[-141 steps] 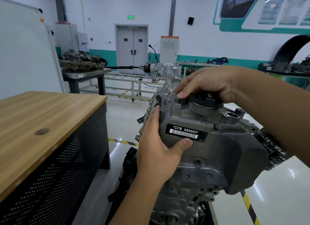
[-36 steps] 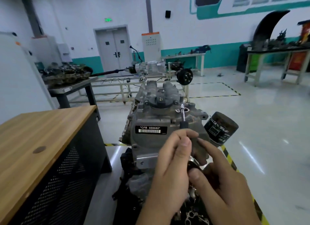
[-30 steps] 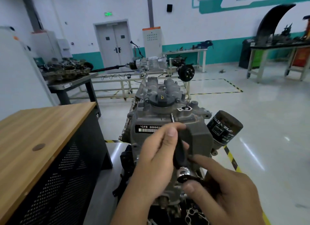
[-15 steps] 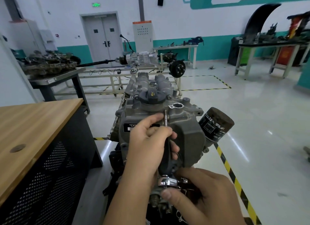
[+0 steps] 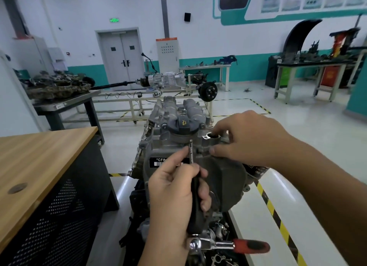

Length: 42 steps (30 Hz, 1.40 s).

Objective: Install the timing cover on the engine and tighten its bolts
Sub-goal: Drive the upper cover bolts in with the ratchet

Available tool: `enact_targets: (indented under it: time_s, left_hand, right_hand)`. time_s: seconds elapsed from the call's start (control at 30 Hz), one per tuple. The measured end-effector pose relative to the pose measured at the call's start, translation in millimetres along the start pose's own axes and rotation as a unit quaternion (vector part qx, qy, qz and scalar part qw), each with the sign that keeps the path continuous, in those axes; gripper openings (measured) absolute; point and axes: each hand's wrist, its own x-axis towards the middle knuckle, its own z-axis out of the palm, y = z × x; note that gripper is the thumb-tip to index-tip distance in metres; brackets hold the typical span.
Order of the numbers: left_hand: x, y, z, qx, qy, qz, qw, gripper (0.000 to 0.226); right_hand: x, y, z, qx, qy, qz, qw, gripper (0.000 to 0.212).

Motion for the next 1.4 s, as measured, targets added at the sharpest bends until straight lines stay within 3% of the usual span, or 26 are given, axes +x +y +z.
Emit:
enact_targets:
  time_s: [0.2,0.33,0.4,0.57,0.73,1.0,1.23,1.4]
  left_hand:
    - [3,1,-1,-0.003,0.001,-0.02,1.0,0.041]
    - [4,-2,3,-0.008,-0.013,-0.032,0.999,0.038]
    - [6,-2,3,-0.009,-0.017,-0.034,0.999,0.039]
    - [8,4,-1,-0.003,-0.027,-0.034,0.999,0.038]
    - [6,7,-3,0.004,-0.039,-0.034,0.999,0.04]
    - [7,9,-1,-0.008,-0.045,-0.037,0.998,0.032]
    - [9,9,-9,-0.027,-0.05,-0.053,0.997,0.026]
    - [8,13,-22,-0.032,-0.064,-0.058,0.996,0.02]
  right_hand:
    - [19,11,-10,0.01,-0.106,-0.059,0.993,0.052]
    - [38,10,-14,0.112,-0.173,-0.046,0.977,0.012]
    - [46,9,-15,0.151,-0.206,-0.033,0.966,0.018]
    - [63,1,-26,0.078,-0.221,-0.054,0.971,0.012]
    - [71,-13,-34,0.048,-0.257,-0.022,0.965,0.008]
    - [70,-17,-25,0.125,-0.23,0.136,0.956,0.03]
    - [70,-33,-24,0.044,-0.214,0.11,0.97,0.02]
    - [64,-21,-20,0.133,-0.19,0.109,0.967,0.018]
